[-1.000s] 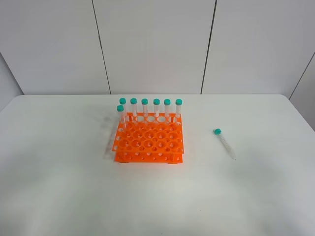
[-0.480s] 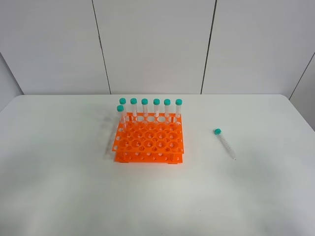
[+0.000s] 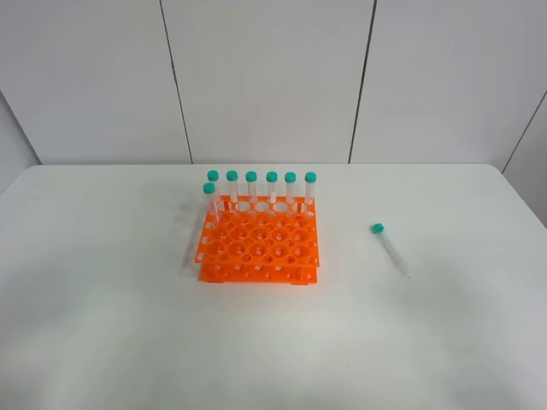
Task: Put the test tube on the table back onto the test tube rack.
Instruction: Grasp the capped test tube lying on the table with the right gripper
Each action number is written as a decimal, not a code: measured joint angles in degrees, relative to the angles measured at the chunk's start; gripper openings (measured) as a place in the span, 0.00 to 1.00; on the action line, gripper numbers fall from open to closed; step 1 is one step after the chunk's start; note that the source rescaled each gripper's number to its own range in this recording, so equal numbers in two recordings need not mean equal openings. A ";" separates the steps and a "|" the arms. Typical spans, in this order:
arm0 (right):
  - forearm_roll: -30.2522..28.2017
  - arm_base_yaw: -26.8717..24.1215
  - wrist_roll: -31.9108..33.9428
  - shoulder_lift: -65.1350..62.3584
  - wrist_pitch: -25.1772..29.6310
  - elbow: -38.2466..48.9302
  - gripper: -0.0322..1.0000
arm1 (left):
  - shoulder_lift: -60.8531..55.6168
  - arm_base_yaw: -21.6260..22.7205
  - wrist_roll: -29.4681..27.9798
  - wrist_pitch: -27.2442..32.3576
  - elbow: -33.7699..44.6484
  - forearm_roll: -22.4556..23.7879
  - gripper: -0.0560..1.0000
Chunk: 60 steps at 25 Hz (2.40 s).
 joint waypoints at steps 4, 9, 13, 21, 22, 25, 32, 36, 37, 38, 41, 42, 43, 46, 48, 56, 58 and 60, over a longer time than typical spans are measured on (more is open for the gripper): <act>1.01 0.00 0.63 2.73 -0.15 0.01 1.00 | 0.00 0.00 0.00 0.00 0.00 0.00 0.63; 3.69 0.00 -3.74 13.52 -3.32 -0.71 1.00 | 0.00 0.00 0.00 -0.07 0.00 0.00 0.63; 6.18 0.00 -9.03 25.92 -5.58 -6.93 1.00 | 0.00 0.00 0.00 -0.20 0.00 0.00 0.63; 6.79 0.00 -10.86 56.30 -1.05 -29.79 1.00 | 0.00 0.00 0.00 -0.20 0.00 0.00 0.63; 6.69 0.00 -10.86 60.52 0.10 -32.62 1.00 | 0.00 0.00 0.00 -0.20 0.00 0.00 0.63; 6.59 0.00 -10.93 71.99 3.29 -39.66 1.00 | 0.00 0.00 0.00 -0.20 0.00 0.00 0.63; 2.78 5.64 -12.78 91.75 4.00 -49.27 1.00 | 0.00 0.00 0.00 -0.20 0.00 0.00 0.63; -3.98 9.21 -8.17 100.68 1.47 -50.07 1.00 | 0.00 0.00 0.00 -0.20 0.00 0.00 0.63; -5.27 9.72 -6.72 102.75 1.12 -50.07 1.00 | 0.00 0.00 0.00 -0.20 0.00 0.00 0.63; -6.50 9.95 -5.28 104.35 0.98 -50.07 1.00 | 0.00 0.00 0.00 -0.20 0.00 0.00 0.63; -7.95 9.97 -3.14 109.05 0.97 -50.07 1.00 | 0.00 0.00 0.00 -0.20 0.00 0.00 0.63; -8.00 9.97 -2.84 110.05 0.97 -50.07 1.00 | 0.00 0.00 0.00 -0.20 0.00 0.00 0.63; -8.02 9.97 -2.63 111.10 0.97 -50.07 1.00 | 0.00 0.00 0.00 -0.20 0.00 0.00 0.63; -9.04 9.97 -2.44 113.58 0.84 -50.07 0.99 | 0.00 0.00 0.00 -0.20 0.00 0.00 0.63; -10.63 9.97 -2.44 114.86 -0.44 -50.07 0.99 | 0.00 0.00 0.00 -0.20 0.00 0.00 0.63; -12.27 9.97 -4.68 118.46 -4.26 -50.13 0.98 | 0.00 0.00 0.00 -0.20 0.00 0.00 0.63; -10.48 9.97 -5.48 119.93 -5.38 -50.13 0.98 | 0.00 0.00 0.00 -0.20 0.00 0.00 0.63; -8.70 9.92 -5.72 120.96 -6.71 -50.13 0.98 | 0.00 0.00 0.00 -0.20 0.00 0.00 0.63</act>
